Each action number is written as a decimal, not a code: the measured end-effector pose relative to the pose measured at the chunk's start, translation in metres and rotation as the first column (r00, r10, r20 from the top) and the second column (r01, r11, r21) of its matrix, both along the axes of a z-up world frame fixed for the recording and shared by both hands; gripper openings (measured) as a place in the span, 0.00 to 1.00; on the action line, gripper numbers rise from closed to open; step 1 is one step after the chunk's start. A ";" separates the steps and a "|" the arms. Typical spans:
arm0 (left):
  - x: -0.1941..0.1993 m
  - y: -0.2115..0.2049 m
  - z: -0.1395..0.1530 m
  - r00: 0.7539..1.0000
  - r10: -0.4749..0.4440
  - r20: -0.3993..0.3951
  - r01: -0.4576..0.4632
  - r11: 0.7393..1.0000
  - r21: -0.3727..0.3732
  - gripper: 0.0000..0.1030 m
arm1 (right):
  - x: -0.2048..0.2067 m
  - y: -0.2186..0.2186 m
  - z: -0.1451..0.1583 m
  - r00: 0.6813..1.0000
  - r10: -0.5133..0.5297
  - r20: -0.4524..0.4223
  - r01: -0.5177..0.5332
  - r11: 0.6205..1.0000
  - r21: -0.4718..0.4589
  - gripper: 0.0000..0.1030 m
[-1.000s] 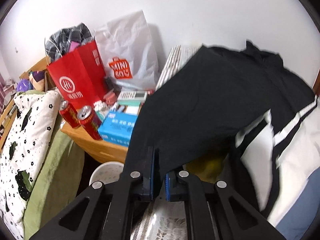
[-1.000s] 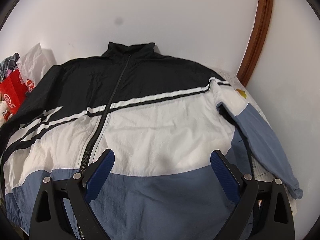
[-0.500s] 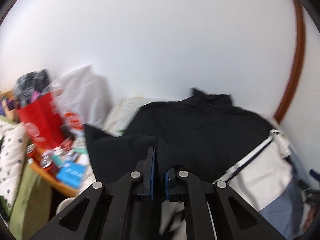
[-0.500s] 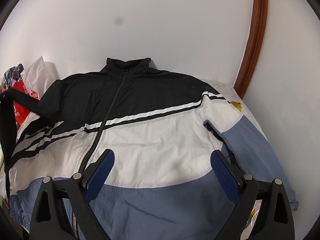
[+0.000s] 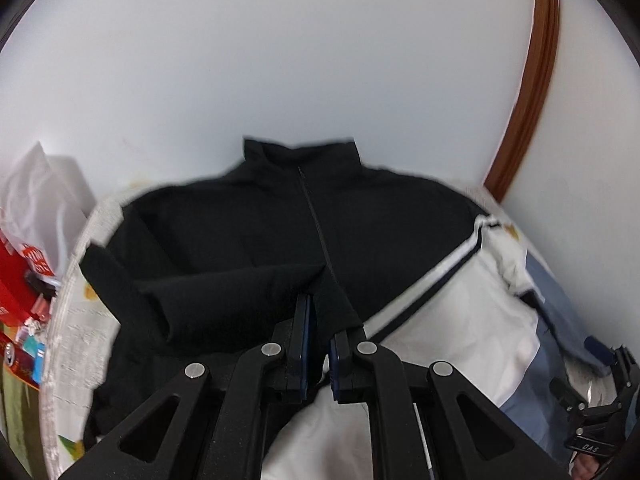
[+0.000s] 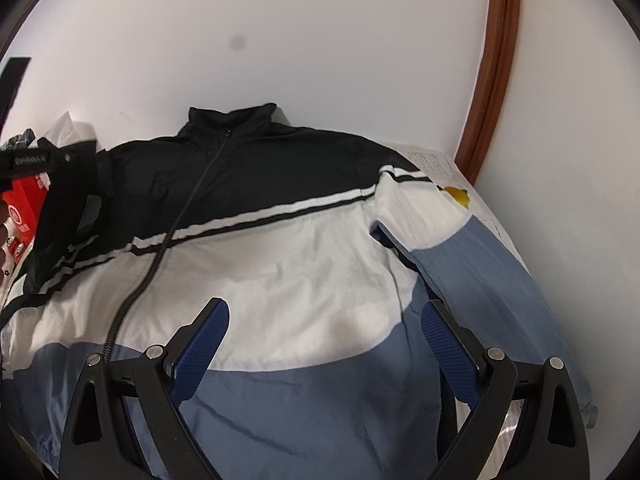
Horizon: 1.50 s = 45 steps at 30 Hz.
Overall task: Fold large clothes
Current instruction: 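Lift the black sleeve with the left gripper and carry it across the jacket body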
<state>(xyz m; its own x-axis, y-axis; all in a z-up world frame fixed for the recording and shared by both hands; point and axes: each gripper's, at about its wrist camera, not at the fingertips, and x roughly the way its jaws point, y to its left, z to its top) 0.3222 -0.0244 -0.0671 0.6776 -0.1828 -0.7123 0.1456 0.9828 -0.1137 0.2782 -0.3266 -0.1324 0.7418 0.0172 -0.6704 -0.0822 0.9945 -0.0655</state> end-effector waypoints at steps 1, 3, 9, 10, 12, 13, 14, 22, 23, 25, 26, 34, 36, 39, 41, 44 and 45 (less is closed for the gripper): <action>0.002 -0.001 -0.005 1.000 0.001 -0.020 -0.001 1.000 -0.003 0.08 | 0.000 -0.002 -0.001 1.000 0.000 -0.002 0.000 1.000 0.001 0.93; 0.005 -0.001 -0.015 0.998 0.006 -0.062 -0.007 1.000 -0.019 0.12 | -0.002 -0.003 -0.002 1.000 0.002 -0.002 -0.002 1.000 -0.001 0.93; -0.011 0.011 -0.025 0.991 -0.021 -0.131 0.010 0.996 -0.084 0.65 | -0.008 0.003 0.005 0.999 0.026 0.018 -0.026 0.999 -0.024 0.93; -0.020 0.013 -0.021 0.992 -0.047 -0.117 0.037 0.996 -0.084 0.66 | -0.009 0.007 0.010 0.999 0.033 0.025 -0.033 0.999 -0.026 0.93; -0.035 0.021 -0.013 0.993 -0.076 -0.096 0.068 0.994 -0.087 0.69 | -0.009 0.017 0.019 0.997 0.062 0.037 -0.061 0.998 -0.021 0.93; -0.043 0.027 -0.009 0.993 -0.087 -0.080 0.081 0.993 -0.085 0.72 | -0.009 0.023 0.022 0.996 0.076 0.041 -0.076 0.997 -0.015 0.92; -0.051 0.035 -0.006 0.994 -0.090 -0.062 0.085 0.993 -0.081 0.74 | -0.008 0.029 0.026 0.995 0.093 0.046 -0.093 0.996 -0.006 0.90; -0.100 0.132 -0.019 0.996 0.082 -0.034 -0.081 0.997 0.005 0.80 | 0.029 0.123 0.038 0.946 0.316 0.072 -0.319 0.947 0.034 0.87; -0.104 0.145 -0.026 0.994 0.102 -0.046 -0.101 0.995 0.016 0.80 | 0.033 0.132 0.037 0.940 0.334 0.074 -0.337 0.941 0.034 0.87; -0.110 0.164 -0.041 0.990 0.117 -0.077 -0.117 0.993 0.011 0.80 | 0.050 0.159 0.033 0.923 0.380 0.066 -0.383 0.922 0.052 0.87; -0.114 0.172 -0.047 0.990 0.114 -0.089 -0.114 0.994 0.005 0.80 | 0.057 0.169 0.030 0.914 0.399 0.068 -0.403 0.912 0.071 0.87; -0.121 0.187 -0.083 0.987 0.059 -0.147 -0.062 0.998 -0.016 0.80 | 0.106 0.245 -0.009 0.870 0.493 0.005 -0.494 0.870 0.018 0.53; -0.118 0.186 -0.091 0.985 0.062 -0.164 -0.064 0.998 -0.009 0.80 | 0.120 0.254 -0.015 0.866 0.499 -0.030 -0.498 0.867 0.028 0.15; -0.118 0.184 -0.093 0.985 0.061 -0.159 -0.060 0.998 0.010 0.80 | 0.139 0.244 -0.010 0.890 0.457 0.004 -0.455 0.887 0.077 0.11; -0.119 0.183 -0.093 0.985 0.057 -0.162 -0.055 0.998 0.019 0.80 | 0.156 0.231 -0.005 0.922 0.387 0.026 -0.387 0.917 0.094 0.11; -0.117 0.184 -0.094 0.984 0.057 -0.168 -0.054 0.998 0.022 0.80 | 0.187 0.203 -0.003 0.964 0.266 0.030 -0.267 0.955 0.131 0.11; -0.116 0.185 -0.094 0.984 0.059 -0.167 -0.055 0.998 0.026 0.80 | 0.198 0.194 -0.004 0.978 0.208 0.022 -0.209 0.971 0.117 0.12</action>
<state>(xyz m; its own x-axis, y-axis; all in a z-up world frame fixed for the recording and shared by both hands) 0.2060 0.1602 -0.1611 0.5574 -0.1307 -0.8199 0.0702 0.9914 -0.1103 0.4764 -0.1327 -0.1360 0.7196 0.2511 -0.6474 -0.2888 0.9561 0.0499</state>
